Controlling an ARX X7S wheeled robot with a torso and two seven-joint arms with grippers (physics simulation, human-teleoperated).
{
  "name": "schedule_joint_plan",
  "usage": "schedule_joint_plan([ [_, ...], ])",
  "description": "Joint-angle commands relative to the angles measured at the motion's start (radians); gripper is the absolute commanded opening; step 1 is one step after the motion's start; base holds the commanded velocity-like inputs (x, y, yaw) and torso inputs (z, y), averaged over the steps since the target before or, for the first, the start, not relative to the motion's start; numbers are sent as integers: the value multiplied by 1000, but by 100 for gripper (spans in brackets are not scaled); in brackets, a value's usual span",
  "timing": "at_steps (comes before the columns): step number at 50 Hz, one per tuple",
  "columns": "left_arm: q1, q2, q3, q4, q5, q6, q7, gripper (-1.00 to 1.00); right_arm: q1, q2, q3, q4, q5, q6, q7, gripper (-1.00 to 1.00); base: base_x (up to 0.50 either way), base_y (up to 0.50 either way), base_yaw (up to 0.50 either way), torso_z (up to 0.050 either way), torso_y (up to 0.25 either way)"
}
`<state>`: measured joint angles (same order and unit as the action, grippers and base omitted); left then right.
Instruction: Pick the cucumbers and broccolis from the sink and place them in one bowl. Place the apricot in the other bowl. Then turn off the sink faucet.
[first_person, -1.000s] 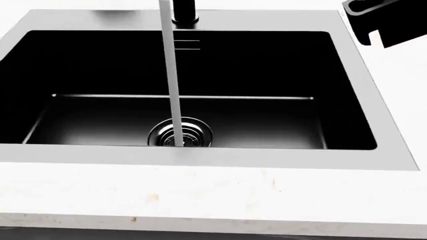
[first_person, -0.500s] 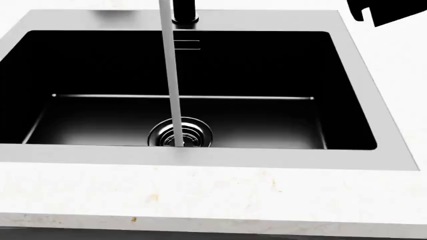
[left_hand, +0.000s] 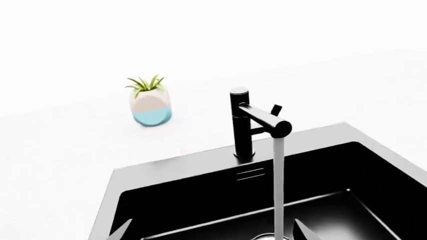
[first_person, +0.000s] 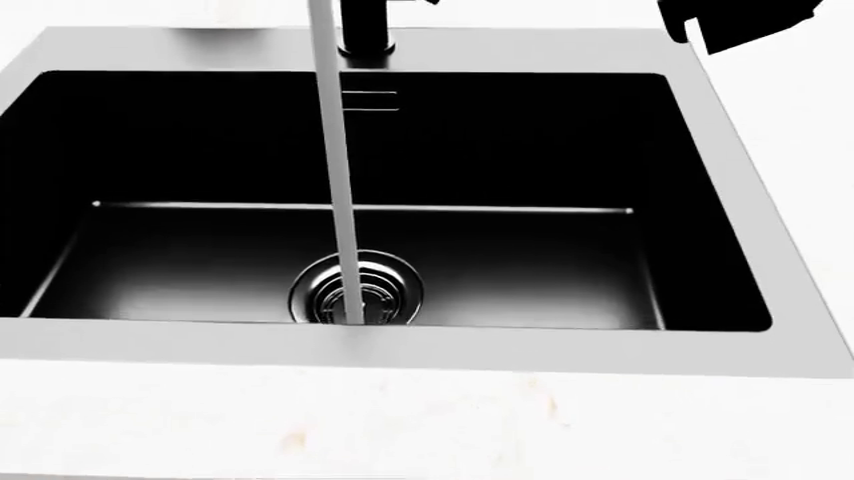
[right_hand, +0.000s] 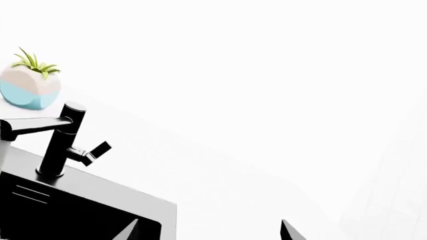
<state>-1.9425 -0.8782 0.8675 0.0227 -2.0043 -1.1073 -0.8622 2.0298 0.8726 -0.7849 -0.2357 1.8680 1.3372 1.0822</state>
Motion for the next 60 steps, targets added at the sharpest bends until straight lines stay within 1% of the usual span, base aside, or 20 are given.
schedule_joint_plan([
  [1, 6, 14, -25, 0, 10, 15, 36, 100, -2, -42, 18, 26, -60, -8, -56, 100, 340, 0, 0, 0, 0],
  [16, 26, 0, -29, 11, 19, 25, 44, 100, 15, -44, 7, 23, -48, -7, -55, 100, 340, 0, 0, 0, 0],
  [32, 19, 18, -22, 0, 23, 18, 48, 100, 35, 10, 15, 6, -2, -10, -29, 100, 340, 0, 0, 0, 1],
  [60, 33, -1, -27, 22, 10, 24, 42, 100, 18, -9, -7, 0, -17, -31, -42, 100, 342, 0, 0, 0, 1],
])
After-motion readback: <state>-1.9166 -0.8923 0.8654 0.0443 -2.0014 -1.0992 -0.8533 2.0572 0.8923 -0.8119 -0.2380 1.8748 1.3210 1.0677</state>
